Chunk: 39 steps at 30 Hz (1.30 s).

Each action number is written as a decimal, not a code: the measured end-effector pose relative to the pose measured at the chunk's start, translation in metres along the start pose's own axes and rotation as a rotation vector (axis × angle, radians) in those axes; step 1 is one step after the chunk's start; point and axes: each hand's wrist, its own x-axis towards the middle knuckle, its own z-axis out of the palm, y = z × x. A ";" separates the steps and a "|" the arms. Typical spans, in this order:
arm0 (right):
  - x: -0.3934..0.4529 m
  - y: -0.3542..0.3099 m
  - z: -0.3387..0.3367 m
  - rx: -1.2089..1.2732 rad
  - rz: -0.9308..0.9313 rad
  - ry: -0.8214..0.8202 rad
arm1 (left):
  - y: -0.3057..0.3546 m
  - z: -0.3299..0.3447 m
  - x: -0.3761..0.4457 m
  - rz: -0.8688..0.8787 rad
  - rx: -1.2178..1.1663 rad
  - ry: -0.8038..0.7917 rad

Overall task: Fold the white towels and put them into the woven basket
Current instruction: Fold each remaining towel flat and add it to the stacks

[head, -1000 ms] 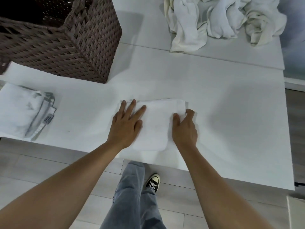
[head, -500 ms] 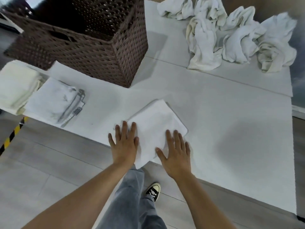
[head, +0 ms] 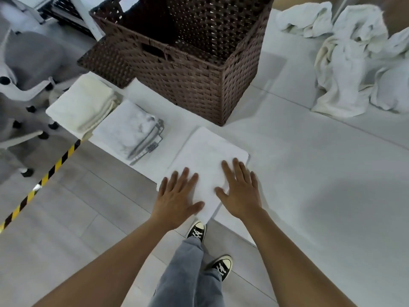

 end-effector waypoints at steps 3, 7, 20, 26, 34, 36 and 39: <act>0.024 -0.006 -0.002 0.019 -0.013 0.007 | -0.013 -0.007 0.015 -0.022 -0.017 0.009; 0.045 -0.013 -0.005 0.039 -0.021 0.027 | -0.029 -0.017 0.033 -0.033 -0.022 0.002; 0.052 -0.034 -0.045 0.106 0.061 0.156 | -0.007 -0.072 0.053 0.023 -0.129 0.078; 0.034 -0.028 -0.080 0.196 0.126 0.359 | 0.024 -0.107 0.072 0.202 -0.151 0.243; 0.007 0.002 -0.114 0.258 0.248 0.565 | 0.071 -0.144 0.099 0.421 -0.159 0.370; 0.000 0.013 -0.119 0.276 0.291 0.589 | 0.085 -0.148 0.105 0.452 -0.168 0.370; -0.008 0.034 -0.124 0.311 0.352 0.601 | 0.108 -0.152 0.118 0.486 -0.156 0.349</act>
